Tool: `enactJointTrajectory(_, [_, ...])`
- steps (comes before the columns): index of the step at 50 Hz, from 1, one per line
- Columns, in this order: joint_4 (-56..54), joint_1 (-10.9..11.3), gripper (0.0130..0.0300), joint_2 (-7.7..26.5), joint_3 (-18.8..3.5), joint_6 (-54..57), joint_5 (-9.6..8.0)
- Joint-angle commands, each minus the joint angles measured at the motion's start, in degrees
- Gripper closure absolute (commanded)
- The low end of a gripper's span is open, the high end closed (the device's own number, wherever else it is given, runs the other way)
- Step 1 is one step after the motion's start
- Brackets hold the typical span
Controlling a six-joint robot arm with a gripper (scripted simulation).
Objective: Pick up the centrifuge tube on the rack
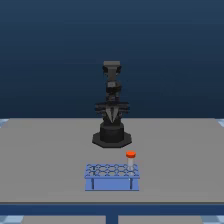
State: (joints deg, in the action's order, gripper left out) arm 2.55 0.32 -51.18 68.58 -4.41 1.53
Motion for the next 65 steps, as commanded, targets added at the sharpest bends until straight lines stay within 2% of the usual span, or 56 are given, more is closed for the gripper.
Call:
enactJointTrajectory(1, [0.0, 0.0, 0.013, 0.0, 0.0, 0.0, 0.0])
enactJointTrajectory(35, [-1.4, 0.1, 0.013, 0.1, 0.0, 1.4, 0.09])
enactJointTrajectory(65, [-16.0, 1.3, 0.013, 1.2, -0.3, 15.7, 1.05])
